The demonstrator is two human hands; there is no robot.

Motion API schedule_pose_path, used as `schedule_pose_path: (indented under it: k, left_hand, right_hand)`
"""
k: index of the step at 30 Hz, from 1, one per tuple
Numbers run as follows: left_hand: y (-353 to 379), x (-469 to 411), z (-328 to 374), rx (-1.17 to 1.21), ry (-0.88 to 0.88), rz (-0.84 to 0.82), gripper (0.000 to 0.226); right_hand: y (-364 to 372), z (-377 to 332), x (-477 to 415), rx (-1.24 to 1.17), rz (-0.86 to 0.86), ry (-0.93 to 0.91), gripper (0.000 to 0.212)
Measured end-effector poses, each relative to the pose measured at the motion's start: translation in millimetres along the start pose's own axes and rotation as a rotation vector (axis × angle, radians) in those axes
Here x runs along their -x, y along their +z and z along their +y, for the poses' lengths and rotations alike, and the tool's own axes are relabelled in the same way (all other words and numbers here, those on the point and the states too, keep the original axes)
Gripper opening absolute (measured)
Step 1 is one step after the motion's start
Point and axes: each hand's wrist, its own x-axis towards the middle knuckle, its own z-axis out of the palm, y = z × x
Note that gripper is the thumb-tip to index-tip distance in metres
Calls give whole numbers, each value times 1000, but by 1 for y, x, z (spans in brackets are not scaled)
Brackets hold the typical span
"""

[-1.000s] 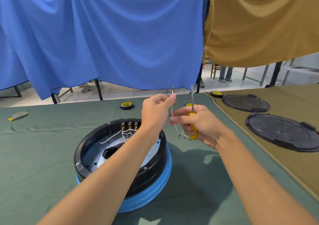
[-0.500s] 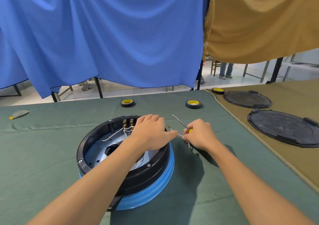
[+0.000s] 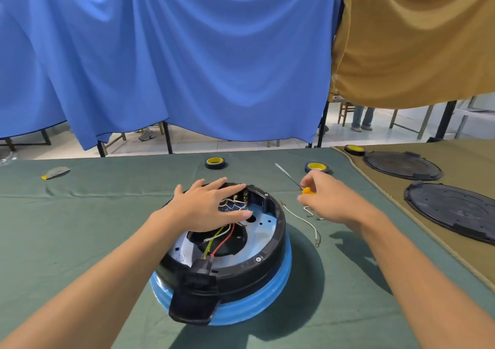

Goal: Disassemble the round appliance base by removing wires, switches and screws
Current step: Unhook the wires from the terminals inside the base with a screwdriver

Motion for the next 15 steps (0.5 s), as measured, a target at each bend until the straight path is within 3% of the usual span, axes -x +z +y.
schedule_pose_path:
  k: [5,10,15]
  left_hand:
    - [4,6,-7,15,23,58,82]
    - [14,8,-10,12,43,116,78]
    - [17,5,-16,7,60,148,88]
  right_hand:
    - [-10,-23,13,43,-35,-213,14]
    - [3,-30,14,324,-78,-206,27]
    - [9,-40,14,425,-13,-237,26]
